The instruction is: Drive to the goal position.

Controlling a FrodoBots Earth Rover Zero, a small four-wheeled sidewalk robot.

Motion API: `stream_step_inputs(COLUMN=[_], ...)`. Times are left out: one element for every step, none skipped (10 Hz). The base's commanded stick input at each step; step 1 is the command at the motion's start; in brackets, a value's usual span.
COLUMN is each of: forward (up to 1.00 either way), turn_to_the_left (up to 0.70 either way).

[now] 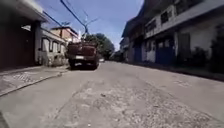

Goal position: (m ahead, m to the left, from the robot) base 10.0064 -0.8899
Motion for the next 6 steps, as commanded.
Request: stream_step_inputs(forward=[1.00, 1.00, 1.00, 1.00, 1.00, 1.00], turn_to_the_left=[0.15, 0.19, 0.24, 0.22, 0.10, 0.05])
